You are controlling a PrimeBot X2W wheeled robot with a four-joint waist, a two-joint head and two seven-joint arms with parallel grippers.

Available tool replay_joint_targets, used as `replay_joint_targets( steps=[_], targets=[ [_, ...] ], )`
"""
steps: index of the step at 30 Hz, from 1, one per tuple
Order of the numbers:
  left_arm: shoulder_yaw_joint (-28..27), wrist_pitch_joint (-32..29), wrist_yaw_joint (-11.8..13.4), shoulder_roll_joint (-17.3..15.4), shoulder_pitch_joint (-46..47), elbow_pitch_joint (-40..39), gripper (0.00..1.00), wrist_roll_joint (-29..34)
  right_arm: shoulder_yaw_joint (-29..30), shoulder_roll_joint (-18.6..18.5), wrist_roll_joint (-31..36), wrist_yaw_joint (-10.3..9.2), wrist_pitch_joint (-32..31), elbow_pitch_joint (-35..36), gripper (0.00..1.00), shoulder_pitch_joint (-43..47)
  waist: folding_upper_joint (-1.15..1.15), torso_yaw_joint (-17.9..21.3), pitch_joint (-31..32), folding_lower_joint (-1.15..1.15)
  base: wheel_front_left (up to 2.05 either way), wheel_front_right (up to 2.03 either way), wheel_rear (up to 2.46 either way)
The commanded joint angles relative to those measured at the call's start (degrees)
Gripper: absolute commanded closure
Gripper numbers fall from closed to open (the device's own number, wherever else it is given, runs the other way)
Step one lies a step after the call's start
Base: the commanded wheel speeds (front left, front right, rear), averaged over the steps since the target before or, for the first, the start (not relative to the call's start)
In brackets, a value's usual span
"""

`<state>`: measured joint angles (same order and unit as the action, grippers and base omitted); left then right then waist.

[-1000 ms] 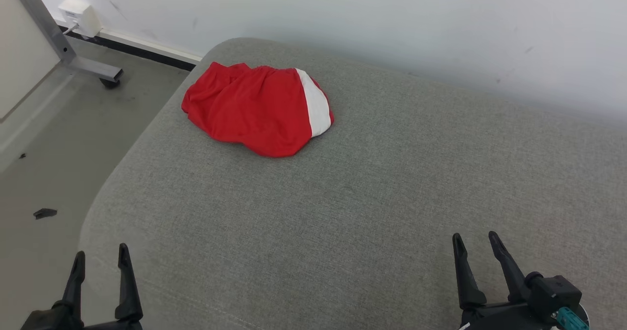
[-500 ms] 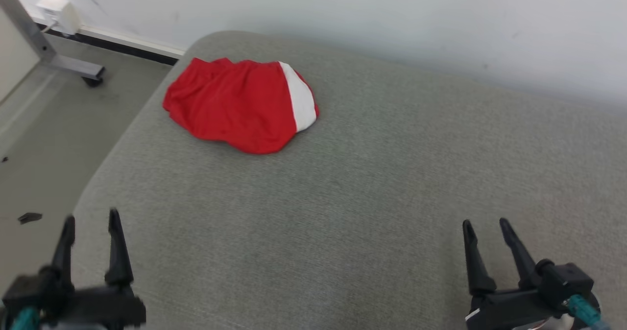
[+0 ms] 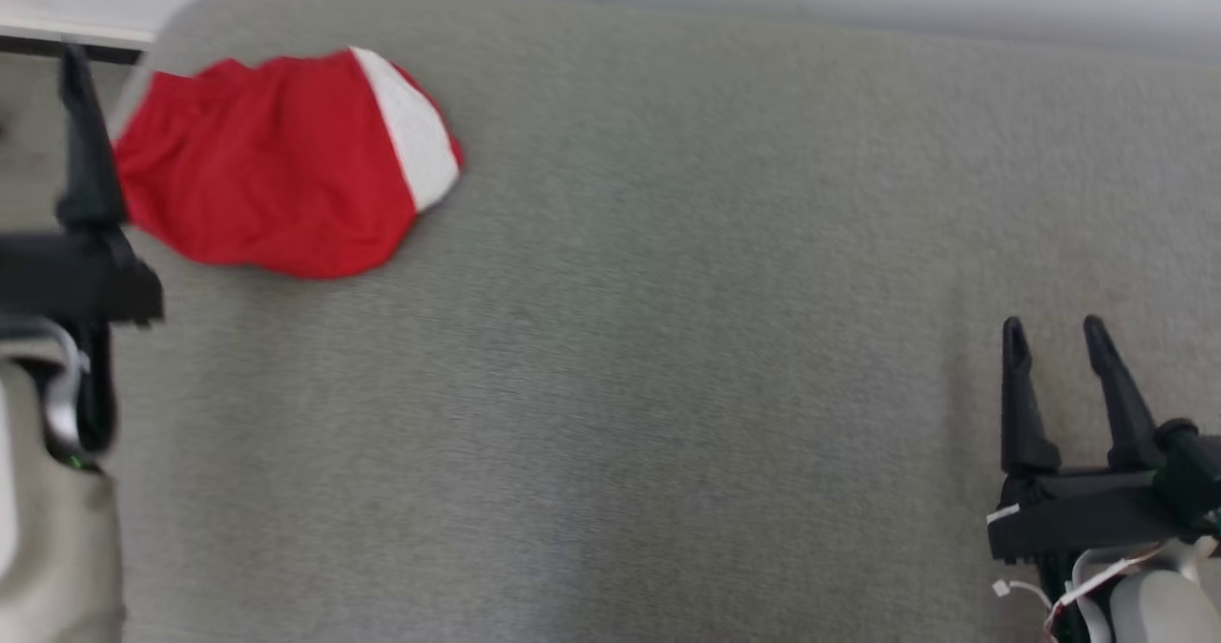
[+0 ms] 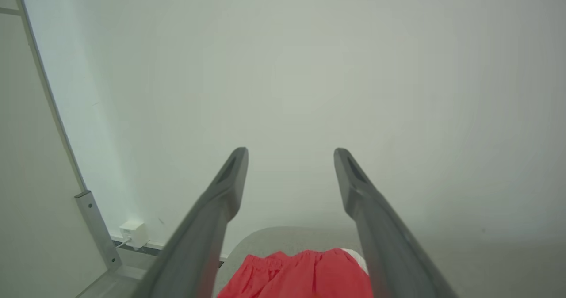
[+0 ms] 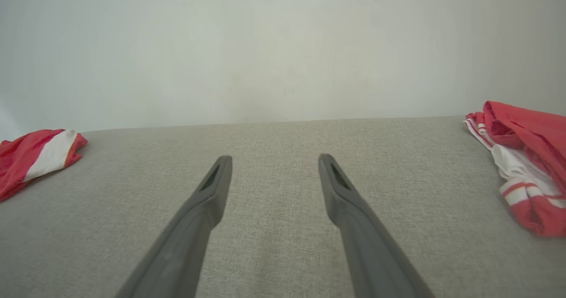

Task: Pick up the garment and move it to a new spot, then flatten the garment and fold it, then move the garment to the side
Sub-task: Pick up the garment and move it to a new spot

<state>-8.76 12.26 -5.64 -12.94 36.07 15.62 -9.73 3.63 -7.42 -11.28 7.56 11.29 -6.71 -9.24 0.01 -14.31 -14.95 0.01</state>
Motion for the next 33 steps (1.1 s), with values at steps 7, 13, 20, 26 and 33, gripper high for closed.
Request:
replay_joint_targets(
  steps=[7,13,20,26,33],
  targets=[
    [-0.25,-4.23,-0.42,-5.24,11.8,5.86,0.0,-0.6,1.92,-0.19,-0.1,-0.16,1.22,1.29,0.0,-3.24,-0.01,13.09,-12.66,-0.01,0.0,0.0,0.0],
    [-0.83,-7.71,-0.65,-8.63,16.26,13.46,0.0,-1.55,2.65,-0.57,-0.33,-0.17,1.73,1.42,0.0,-4.26,-0.01,15.5,-14.47,-0.01,0.0,0.0,0.0],
    [-0.47,-13.7,-1.05,-11.8,19.45,25.79,0.0,-2.56,3.42,-1.08,-0.41,-0.16,1.98,1.69,0.0,-4.79,-0.01,17.31,-15.31,-0.01,0.0,0.0,0.0],
    [0.57,-20.59,-1.34,-13.34,20.91,36.06,0.0,-4.0,3.43,-1.43,-0.65,-0.17,1.96,1.7,0.0,-5.04,-0.01,17.94,-15.61,-0.01,0.0,0.0,0.0],
    [1.45,-21.59,-1.63,-12.2,20.15,42.47,1.0,-5.7,3.39,-0.96,0.25,-0.17,1.66,1.63,0.0,-5.19,-0.01,17.83,-14.86,-0.01,0.0,0.0,0.0]
  ],
)
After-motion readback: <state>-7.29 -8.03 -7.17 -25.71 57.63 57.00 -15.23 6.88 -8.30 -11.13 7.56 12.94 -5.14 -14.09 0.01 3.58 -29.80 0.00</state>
